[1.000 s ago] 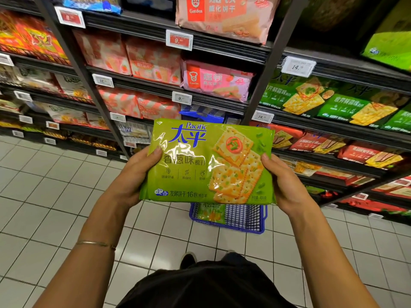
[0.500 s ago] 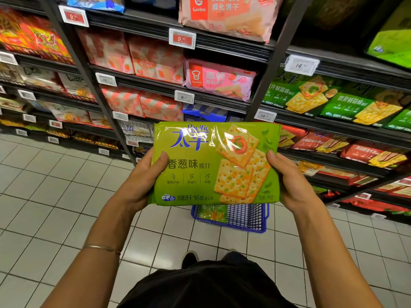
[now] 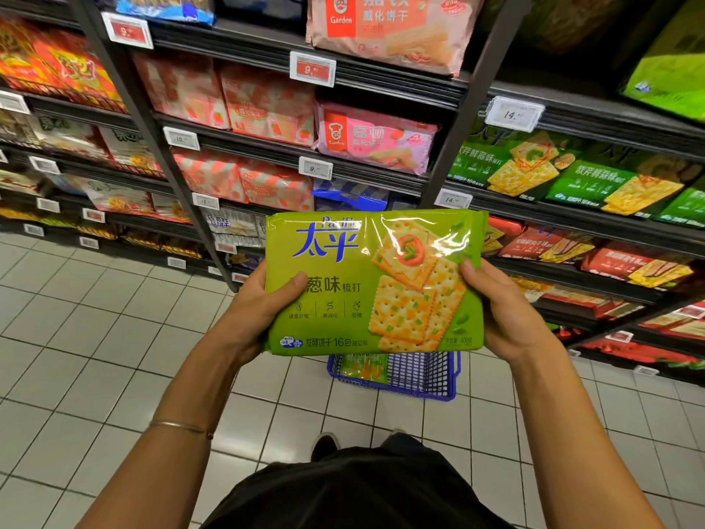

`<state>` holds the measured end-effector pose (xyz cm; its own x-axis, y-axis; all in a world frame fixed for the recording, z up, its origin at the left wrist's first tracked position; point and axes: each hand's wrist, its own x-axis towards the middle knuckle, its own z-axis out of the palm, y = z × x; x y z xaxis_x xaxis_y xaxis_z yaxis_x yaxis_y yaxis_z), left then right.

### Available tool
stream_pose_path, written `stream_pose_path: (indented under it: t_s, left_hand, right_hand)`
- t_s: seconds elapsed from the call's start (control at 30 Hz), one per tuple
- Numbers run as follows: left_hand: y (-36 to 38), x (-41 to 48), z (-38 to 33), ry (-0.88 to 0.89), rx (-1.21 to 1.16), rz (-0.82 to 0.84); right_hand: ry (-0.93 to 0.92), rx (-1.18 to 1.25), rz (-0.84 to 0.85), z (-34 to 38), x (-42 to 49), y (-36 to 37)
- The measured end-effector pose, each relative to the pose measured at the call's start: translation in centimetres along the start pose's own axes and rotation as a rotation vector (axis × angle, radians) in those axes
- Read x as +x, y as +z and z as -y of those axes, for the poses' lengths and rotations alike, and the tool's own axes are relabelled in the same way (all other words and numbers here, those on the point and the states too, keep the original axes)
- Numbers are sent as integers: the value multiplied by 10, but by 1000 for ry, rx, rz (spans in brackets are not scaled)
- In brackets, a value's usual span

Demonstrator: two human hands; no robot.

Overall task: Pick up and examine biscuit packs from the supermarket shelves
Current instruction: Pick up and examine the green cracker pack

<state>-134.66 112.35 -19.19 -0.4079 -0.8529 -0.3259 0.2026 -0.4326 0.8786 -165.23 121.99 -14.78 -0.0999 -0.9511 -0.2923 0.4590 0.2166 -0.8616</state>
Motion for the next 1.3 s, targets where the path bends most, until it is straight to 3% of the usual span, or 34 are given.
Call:
stream_pose_path:
  t_s: [0.47, 0.83, 1.3]
  left_hand:
    - [-1, 0, 3, 153, -10, -38]
    - [-8, 0, 2, 96, -57, 20]
    - [-1, 3, 3, -16, -56, 12]
  right_hand:
    - [-33, -3, -55, -8, 6, 2]
    - [55, -15, 53, -11, 6, -7]
    - [-46, -148, -46, -8, 8, -2]
